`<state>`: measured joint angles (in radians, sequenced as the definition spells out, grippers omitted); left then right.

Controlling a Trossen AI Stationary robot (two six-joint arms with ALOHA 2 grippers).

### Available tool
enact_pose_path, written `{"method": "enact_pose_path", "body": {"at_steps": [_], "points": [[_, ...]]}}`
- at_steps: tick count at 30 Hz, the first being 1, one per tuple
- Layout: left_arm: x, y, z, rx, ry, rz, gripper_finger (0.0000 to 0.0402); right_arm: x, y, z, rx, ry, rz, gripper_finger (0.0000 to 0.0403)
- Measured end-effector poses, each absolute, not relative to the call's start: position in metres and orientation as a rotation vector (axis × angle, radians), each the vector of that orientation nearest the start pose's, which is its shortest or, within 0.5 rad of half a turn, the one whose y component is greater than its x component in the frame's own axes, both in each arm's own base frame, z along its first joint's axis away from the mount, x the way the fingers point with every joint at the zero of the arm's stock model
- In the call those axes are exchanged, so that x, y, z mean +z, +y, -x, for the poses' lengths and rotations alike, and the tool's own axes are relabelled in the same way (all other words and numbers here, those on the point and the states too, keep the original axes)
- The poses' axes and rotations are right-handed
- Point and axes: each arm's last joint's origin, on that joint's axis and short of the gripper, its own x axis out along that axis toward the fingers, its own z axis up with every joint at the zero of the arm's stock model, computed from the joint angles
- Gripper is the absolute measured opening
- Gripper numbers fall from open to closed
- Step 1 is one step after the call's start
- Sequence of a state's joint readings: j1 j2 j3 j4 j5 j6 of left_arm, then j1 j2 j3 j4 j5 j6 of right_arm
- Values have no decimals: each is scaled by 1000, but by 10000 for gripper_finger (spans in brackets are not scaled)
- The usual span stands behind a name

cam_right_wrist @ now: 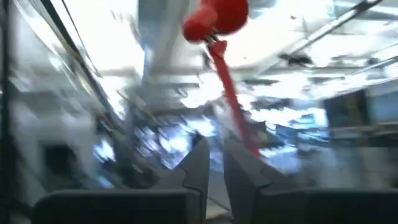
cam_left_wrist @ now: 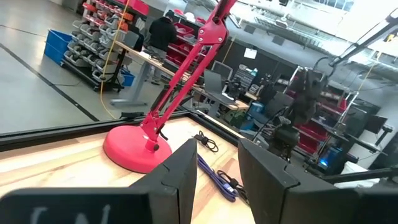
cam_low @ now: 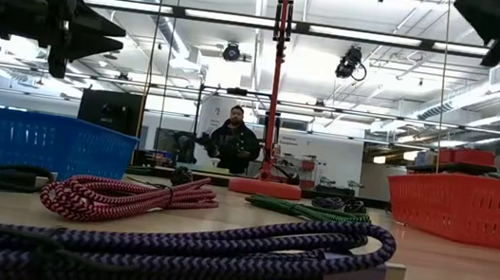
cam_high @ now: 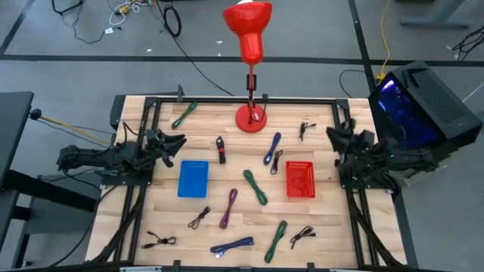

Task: Pick & Place USB Port
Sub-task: Put the black charger cable into the red bin

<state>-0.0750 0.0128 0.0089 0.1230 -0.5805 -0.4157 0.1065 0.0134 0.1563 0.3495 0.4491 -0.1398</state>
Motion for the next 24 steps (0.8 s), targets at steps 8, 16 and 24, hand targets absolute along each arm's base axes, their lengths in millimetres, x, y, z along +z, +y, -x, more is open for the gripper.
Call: {"method": "enact_pose_path", "body": {"at_steps": [8, 16, 24], "points": [[177, 9, -93, 475, -232, 494, 122, 343, -13, -54, -621, -50, 169, 68], [177, 9, -93, 477, -237, 515, 122, 363, -12, -100, -699, 525, 353, 140], [175, 9, -93, 485, -220, 510, 122, 368, -14, -171, -951, 559, 667, 167]]}}
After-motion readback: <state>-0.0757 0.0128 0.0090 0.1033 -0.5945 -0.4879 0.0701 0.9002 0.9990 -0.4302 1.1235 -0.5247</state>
